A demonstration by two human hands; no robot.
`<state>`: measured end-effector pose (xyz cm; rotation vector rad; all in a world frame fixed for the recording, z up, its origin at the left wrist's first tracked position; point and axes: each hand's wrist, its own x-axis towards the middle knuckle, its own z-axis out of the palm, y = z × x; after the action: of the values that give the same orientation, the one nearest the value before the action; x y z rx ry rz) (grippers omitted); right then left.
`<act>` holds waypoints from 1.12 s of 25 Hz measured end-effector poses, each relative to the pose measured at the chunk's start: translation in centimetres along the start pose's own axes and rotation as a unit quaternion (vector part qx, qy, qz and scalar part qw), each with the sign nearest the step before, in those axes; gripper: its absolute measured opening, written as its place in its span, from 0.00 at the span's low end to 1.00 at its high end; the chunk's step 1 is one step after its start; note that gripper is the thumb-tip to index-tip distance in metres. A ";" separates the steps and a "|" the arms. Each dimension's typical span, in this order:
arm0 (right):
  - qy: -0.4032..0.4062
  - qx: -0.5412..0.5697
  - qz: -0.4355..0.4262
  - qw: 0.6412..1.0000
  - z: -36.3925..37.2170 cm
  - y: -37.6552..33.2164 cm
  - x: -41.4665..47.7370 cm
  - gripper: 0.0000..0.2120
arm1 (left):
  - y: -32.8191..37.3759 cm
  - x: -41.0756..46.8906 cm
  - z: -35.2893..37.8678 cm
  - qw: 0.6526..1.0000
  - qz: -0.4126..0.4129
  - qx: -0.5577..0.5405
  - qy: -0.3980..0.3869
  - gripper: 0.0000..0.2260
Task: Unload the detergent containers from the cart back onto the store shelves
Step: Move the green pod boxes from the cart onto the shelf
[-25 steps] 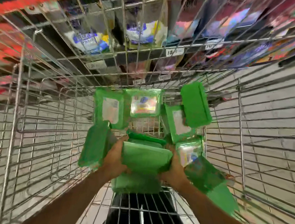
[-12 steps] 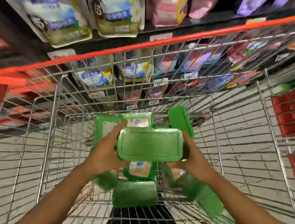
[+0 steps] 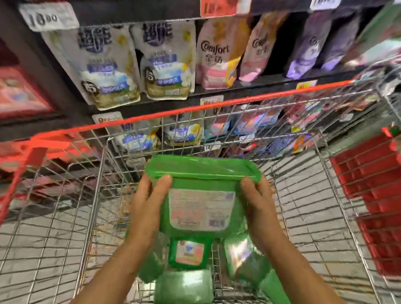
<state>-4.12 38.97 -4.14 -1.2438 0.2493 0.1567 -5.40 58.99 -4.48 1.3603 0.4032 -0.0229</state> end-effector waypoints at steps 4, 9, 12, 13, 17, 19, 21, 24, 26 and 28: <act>0.050 0.012 0.004 0.999 1.8 0.3 -2.4 0.27 | 1.5 -3.0 -0.1 0.997 -0.039 0.066 -0.029 0.40; 0.010 -0.019 0.041 0.999 4.1 -0.4 -4.1 0.33 | 3.4 -6.4 -1.7 0.997 0.017 0.053 0.051 0.34; -0.122 -0.018 0.080 0.989 4.9 -1.1 -4.2 0.41 | 4.3 -8.2 -3.3 0.991 0.012 -0.014 0.131 0.42; -0.183 -0.009 0.093 0.979 5.6 -1.4 -4.6 0.43 | 4.5 -9.2 -4.2 0.986 0.006 -0.046 0.159 0.42; -0.298 -0.012 0.087 0.950 9.3 -1.0 -6.8 0.32 | 5.5 -13.5 -7.3 0.970 0.015 -0.083 0.229 0.40; -0.327 0.001 0.065 0.943 12.0 -0.5 -8.8 0.24 | 6.2 -16.1 -9.2 0.959 0.033 -0.041 0.278 0.32; -0.343 0.004 0.033 0.939 14.9 -0.2 -10.9 0.22 | 7.2 -18.6 -10.9 0.940 0.075 0.029 0.331 0.25; -0.347 -0.058 -0.094 0.931 19.6 -0.3 -14.4 0.24 | 8.2 -22.1 -13.0 0.893 0.121 0.089 0.423 0.30; -0.339 -0.113 -0.171 0.918 22.6 -0.2 -17.1 0.28 | 8.5 -23.9 -13.6 0.904 0.124 0.077 0.402 0.39; -0.375 -0.142 -0.211 0.892 25.0 0.2 -20.1 0.30 | 9.0 -25.3 -15.2 0.929 0.169 -0.018 0.329 0.44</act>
<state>-20.98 63.09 8.63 -1.4044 -0.7366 0.2901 -30.79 69.97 9.15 1.3623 0.7162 0.7411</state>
